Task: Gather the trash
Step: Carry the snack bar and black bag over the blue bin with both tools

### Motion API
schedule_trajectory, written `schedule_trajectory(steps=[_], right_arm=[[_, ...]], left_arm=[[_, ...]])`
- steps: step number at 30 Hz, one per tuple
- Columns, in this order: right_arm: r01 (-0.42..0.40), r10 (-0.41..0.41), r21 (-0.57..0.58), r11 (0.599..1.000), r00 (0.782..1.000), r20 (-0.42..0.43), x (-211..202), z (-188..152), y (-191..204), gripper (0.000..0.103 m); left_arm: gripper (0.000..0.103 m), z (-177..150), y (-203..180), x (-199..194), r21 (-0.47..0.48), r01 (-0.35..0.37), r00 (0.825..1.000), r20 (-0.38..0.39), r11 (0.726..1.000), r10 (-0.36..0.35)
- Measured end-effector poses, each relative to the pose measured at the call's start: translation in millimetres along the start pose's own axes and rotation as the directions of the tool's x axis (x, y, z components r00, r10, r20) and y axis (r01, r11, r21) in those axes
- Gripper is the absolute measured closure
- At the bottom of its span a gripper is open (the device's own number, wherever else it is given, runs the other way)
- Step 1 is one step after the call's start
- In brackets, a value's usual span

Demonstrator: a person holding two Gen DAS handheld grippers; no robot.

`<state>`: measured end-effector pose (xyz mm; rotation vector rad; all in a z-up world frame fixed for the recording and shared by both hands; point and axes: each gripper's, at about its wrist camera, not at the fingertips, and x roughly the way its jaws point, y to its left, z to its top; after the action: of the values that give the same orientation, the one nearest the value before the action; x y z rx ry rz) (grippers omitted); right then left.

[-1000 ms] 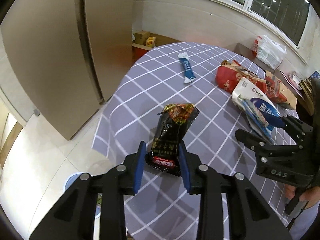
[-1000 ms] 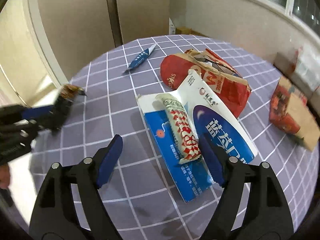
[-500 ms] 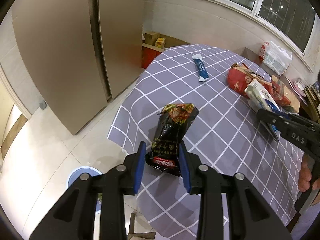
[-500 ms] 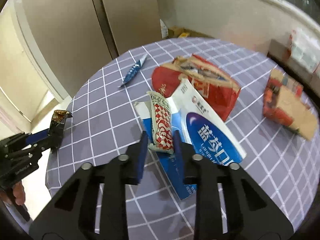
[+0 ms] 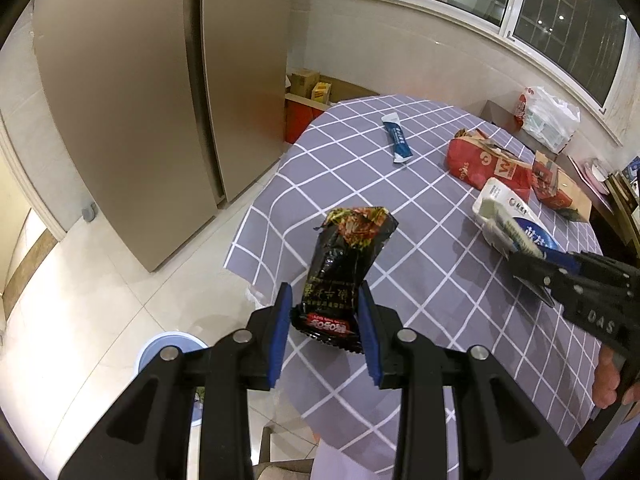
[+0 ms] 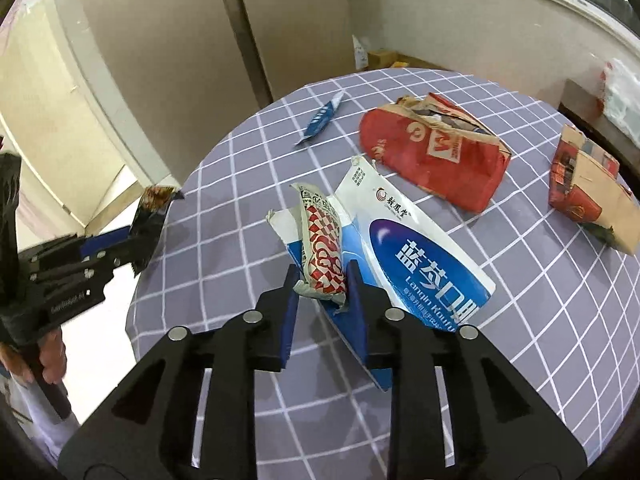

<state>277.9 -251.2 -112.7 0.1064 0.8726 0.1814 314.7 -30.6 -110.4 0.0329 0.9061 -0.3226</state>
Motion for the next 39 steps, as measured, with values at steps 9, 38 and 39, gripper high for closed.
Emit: schedule_trajectory(steps=[9,38,39], right_arm=[[0.037,-0.037,0.005,0.999,0.999,-0.037,18.5,2.9,0.8,0.042],[-0.054,0.053,-0.035,0.998,0.998,-0.023,-11.4,-26.7,27.9,0.075],[-0.061,0.06,-0.045,0.997,0.998,-0.026,-11.9,-28.1,29.1,0.068]], left_arm=[[0.071,-0.3,5.5,-4.1,-0.006,-0.011,1.0,0.004,1.0,0.011],[0.071,-14.3,20.2,-19.3,-0.034,-0.031,0.999,0.015,0.999,0.032],[0.071,-15.2,21.3,-19.5,-0.035,-0.033,0.999,0.014,0.999,0.033]])
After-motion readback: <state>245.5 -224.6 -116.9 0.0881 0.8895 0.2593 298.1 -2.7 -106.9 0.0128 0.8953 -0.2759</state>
